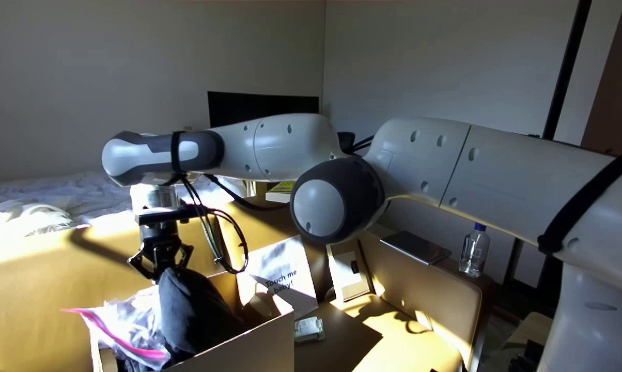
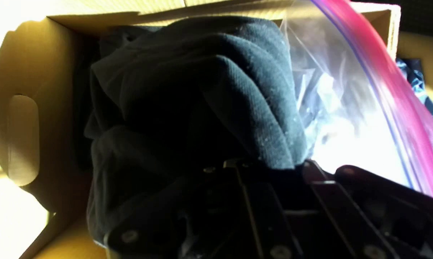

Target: Remove the plastic and black hoodie from the box ad place them on the right side of the sofa

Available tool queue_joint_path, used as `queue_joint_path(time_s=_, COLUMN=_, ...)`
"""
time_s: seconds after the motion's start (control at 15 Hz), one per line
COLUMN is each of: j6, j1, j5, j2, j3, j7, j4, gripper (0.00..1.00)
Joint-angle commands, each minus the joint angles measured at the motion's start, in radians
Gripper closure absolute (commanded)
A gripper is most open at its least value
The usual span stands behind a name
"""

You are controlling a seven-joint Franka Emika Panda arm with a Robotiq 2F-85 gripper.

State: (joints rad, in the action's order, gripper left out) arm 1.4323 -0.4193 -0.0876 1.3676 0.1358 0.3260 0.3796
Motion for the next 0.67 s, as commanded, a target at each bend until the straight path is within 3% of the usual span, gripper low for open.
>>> queue_joint_path(time_s=0.0, j6=-0.059, j1=-0.068, j5=0.03, j2=-0.112, j3=-0.047, j7=0.156, j4=0.002, gripper=0.94)
queue_joint_path(time_s=0.33, j6=-0.171, j1=-0.139, j5=0.056, j2=-0.199, j3=-0.11, j7=0.434, j4=-0.004, gripper=0.94)
queue_joint_path(time_s=0.6, j6=-0.224, j1=-0.145, j5=0.067, j2=-0.281, j3=-0.13, j7=0.55, j4=-0.019, gripper=0.95)
